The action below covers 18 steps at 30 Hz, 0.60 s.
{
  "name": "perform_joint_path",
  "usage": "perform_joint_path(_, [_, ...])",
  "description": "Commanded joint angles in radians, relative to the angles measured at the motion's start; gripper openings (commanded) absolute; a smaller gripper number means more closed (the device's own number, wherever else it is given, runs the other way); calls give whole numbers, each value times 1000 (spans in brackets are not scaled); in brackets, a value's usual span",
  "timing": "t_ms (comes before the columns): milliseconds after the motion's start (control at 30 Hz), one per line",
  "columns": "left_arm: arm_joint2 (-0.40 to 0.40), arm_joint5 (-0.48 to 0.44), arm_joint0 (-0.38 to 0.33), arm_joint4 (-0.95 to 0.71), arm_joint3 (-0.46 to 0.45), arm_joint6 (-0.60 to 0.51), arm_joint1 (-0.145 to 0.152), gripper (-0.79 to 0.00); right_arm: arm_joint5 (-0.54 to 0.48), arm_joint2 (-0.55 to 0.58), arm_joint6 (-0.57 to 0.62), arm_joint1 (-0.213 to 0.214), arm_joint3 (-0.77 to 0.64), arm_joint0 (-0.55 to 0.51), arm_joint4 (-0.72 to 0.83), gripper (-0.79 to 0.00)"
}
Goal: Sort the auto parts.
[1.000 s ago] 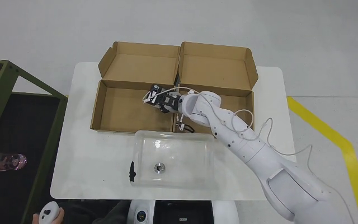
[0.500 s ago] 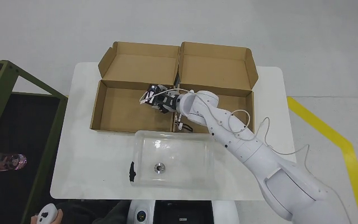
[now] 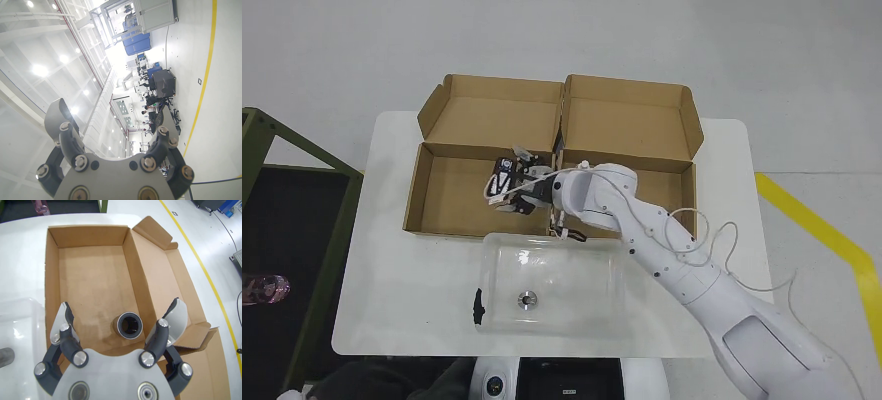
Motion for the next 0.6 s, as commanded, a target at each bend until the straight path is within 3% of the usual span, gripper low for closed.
perform_joint_path(0, [0, 0, 0, 0, 0, 0, 0, 0, -17, 16, 8, 8, -49, -26, -1, 0])
perform_joint_path(567, [0, 0, 0, 0, 0, 0, 0, 0, -176, 156, 78, 90, -418, -309, -23, 0])
